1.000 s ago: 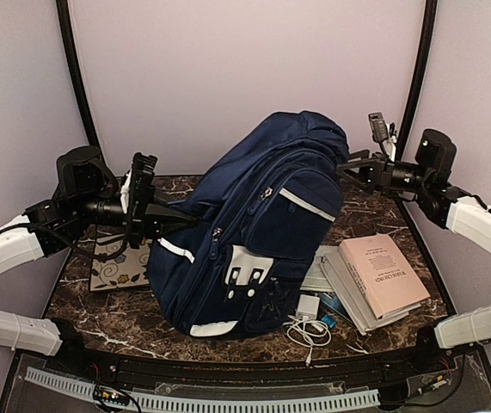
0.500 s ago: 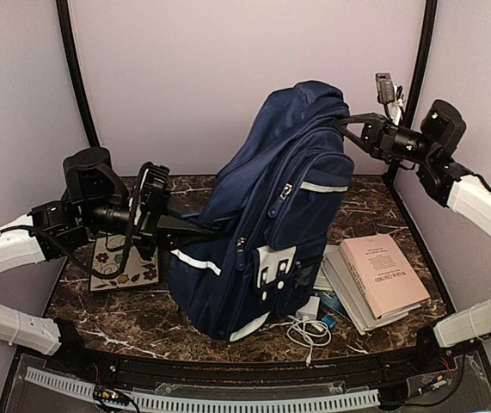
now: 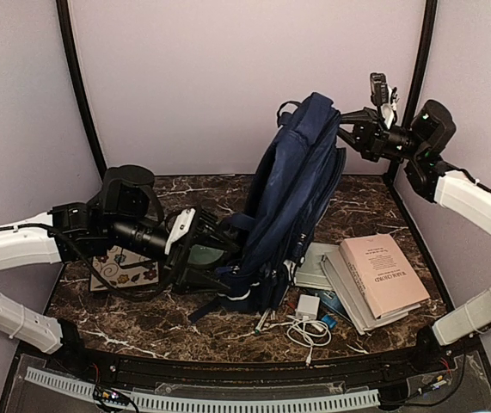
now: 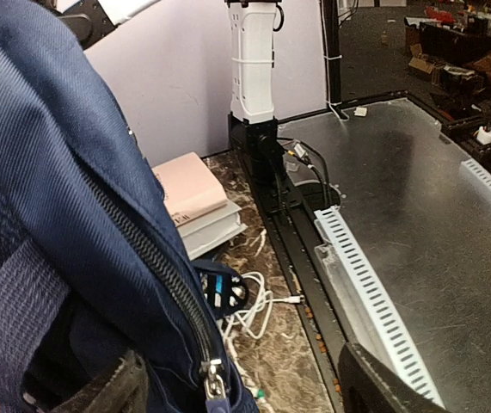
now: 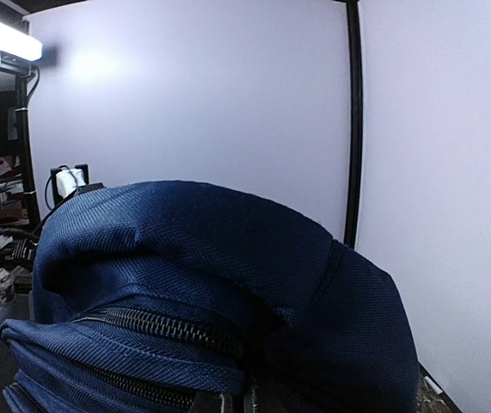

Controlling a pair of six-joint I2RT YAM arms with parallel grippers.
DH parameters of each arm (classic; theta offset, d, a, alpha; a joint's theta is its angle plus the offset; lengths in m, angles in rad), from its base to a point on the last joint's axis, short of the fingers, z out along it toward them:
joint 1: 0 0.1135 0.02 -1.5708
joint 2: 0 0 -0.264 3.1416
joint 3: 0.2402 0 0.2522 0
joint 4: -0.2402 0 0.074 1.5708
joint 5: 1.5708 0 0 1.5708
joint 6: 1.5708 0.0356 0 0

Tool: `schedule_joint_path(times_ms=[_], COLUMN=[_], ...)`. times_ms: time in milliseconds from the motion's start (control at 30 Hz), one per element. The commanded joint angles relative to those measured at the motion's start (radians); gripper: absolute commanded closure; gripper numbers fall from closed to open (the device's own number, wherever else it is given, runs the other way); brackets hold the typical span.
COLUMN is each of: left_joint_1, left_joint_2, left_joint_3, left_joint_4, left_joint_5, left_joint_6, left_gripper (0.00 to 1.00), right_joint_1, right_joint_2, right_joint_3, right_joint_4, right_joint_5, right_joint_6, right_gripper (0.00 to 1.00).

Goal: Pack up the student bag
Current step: Pass from the left arm to the right, then pass from the right arm to the left

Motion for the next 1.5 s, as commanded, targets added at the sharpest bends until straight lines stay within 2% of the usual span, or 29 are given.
schedule_joint_path(times_ms=[0,100,200,267,400,500,567,767,867,967,1067,1133,1167,1200,1267,1300,1333,1467], left_joint_1=[-0.004,-0.004,-0.004,-0.004,-0.003,0.000,0.001,0.019,0.019,0.019,0.019,0.019,0.019,0.019,0.019,0.019,0.019,0.019], left_joint_2=[-0.078,-0.145,-0.184,-0.177,-0.060,0.056,0.102,0.182,0.247,0.291,0.314,0.325,0.327,0.328,0.321,0.313,0.301,0.268], left_joint_3=[0.042,0.024,0.009,0.028,0.115,0.179,0.198,0.188,0.219,0.221,0.216,0.221,0.223,0.225,0.221,0.215,0.207,0.204], left_joint_4=[-0.112,-0.081,0.018,0.080,0.034,-0.022,-0.024,0.102,0.117,0.185,0.256,0.273,0.278,0.282,0.296,0.310,0.328,0.354], left_joint_5=[0.051,0.080,0.066,-0.025,-0.189,-0.217,-0.209,-0.260,-0.226,-0.232,-0.260,-0.248,-0.238,-0.225,-0.201,-0.207,-0.236,-0.448], left_joint_6=[0.019,0.000,-0.069,-0.137,-0.139,-0.150,-0.147,-0.104,-0.115,-0.132,-0.147,-0.157,-0.169,-0.185,-0.214,-0.236,-0.259,-0.366], left_gripper=[0.14,0.03,0.01,0.01,0.04,0.01,0.01,0.02,0.02,0.02,0.05,0.17,0.30,0.44,0.82,0.97,1.00,1.00], right_joint_1=[-0.022,-0.041,-0.042,-0.042,-0.042,-0.040,-0.034,-0.007,-0.002,-0.001,0.005,0.006,0.004,0.005,0.004,0.004,0.004,0.003], right_joint_2=[0.011,0.033,0.066,0.100,0.152,0.171,0.177,0.176,0.159,0.110,0.052,0.020,0.008,0.000,-0.005,-0.003,-0.003,-0.030], right_joint_3=[0.057,0.054,0.053,0.046,0.064,0.074,0.080,0.089,0.090,0.105,0.133,0.123,0.111,0.102,0.096,0.103,0.115,0.162], right_joint_4=[0.125,0.127,0.202,0.338,0.566,0.648,0.642,0.552,0.465,0.210,-0.108,-0.194,-0.202,-0.205,-0.243,-0.287,-0.341,-0.588], right_joint_5=[-0.146,-0.149,-0.177,-0.190,-0.200,-0.196,-0.197,-0.203,-0.181,-0.134,-0.055,-0.024,-0.017,-0.012,0.004,0.024,0.058,0.268], right_joint_6=[0.030,0.043,0.120,0.247,0.460,0.538,0.542,0.484,0.415,0.226,-0.068,-0.140,-0.152,-0.158,-0.173,-0.188,-0.204,-0.265], right_gripper=[1.00,1.00,1.00,1.00,1.00,1.00,1.00,1.00,1.00,1.00,1.00,1.00,1.00,1.00,0.99,0.93,0.81,0.38])
